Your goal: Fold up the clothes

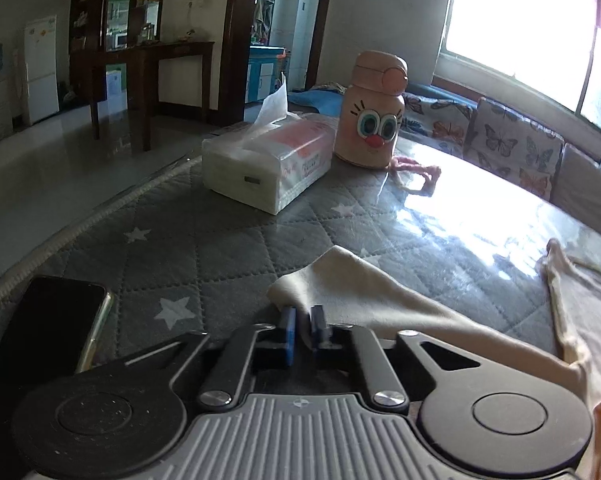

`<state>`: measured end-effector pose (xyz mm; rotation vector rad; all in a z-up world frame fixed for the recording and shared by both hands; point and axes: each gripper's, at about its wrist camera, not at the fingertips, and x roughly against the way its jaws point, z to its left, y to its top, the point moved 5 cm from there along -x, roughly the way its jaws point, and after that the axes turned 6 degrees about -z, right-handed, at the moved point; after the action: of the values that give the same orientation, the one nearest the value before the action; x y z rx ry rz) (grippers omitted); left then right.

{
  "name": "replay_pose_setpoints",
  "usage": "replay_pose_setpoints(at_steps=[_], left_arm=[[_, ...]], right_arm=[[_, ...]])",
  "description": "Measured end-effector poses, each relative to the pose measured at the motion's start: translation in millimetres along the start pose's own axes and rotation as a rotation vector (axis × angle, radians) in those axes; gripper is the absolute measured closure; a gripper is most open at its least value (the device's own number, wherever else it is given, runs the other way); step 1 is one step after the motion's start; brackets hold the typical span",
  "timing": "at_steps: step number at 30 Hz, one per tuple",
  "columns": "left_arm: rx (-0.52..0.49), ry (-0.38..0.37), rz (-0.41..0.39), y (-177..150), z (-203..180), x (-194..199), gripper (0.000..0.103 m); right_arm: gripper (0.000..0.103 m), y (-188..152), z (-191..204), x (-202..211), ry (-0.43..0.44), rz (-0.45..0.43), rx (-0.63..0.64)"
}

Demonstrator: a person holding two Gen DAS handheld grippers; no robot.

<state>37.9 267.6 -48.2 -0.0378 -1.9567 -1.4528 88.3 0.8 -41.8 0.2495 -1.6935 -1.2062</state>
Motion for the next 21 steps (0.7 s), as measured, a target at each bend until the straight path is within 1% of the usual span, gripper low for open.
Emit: replay_pose_setpoints(at_steps=[2, 5, 8, 12, 14, 16, 20, 21], left_arm=[[-0.001, -0.014, -0.014, 4, -5, 5, 0.100], [-0.024, -0.092, -0.060, 15, -29, 28, 0.101], [-0.069, -0.207, -0.104, 25, -64, 56, 0.101], [-0.144, -0.388, -0.152, 30, -120, 97, 0.101], [-0.177, -0.477, -0.161, 26, -147, 115, 0.101], [-0.212, -0.568, -0.150, 18, -174, 129, 0.101], [-0.313, -0.713, -0.116, -10, -222, 148, 0.100], [-0.339, -0.740, -0.103, -18, -232, 150, 0.100]], right_arm=[[0.066, -1, -5, 8, -0.010, -0.009, -0.017], [0.066, -3, -15, 22, -0.034, -0.023, -0.047], [0.066, -8, -30, 37, -0.074, -0.034, -0.079], [0.066, -18, -54, 56, -0.126, -0.046, -0.145], [0.066, -24, -66, 66, -0.152, -0.053, -0.178], [0.066, -30, -77, 76, -0.179, -0.063, -0.204], [0.066, -44, -97, 94, -0.223, -0.075, -0.261], [0.066, -48, -101, 97, -0.230, -0.074, -0.274]])
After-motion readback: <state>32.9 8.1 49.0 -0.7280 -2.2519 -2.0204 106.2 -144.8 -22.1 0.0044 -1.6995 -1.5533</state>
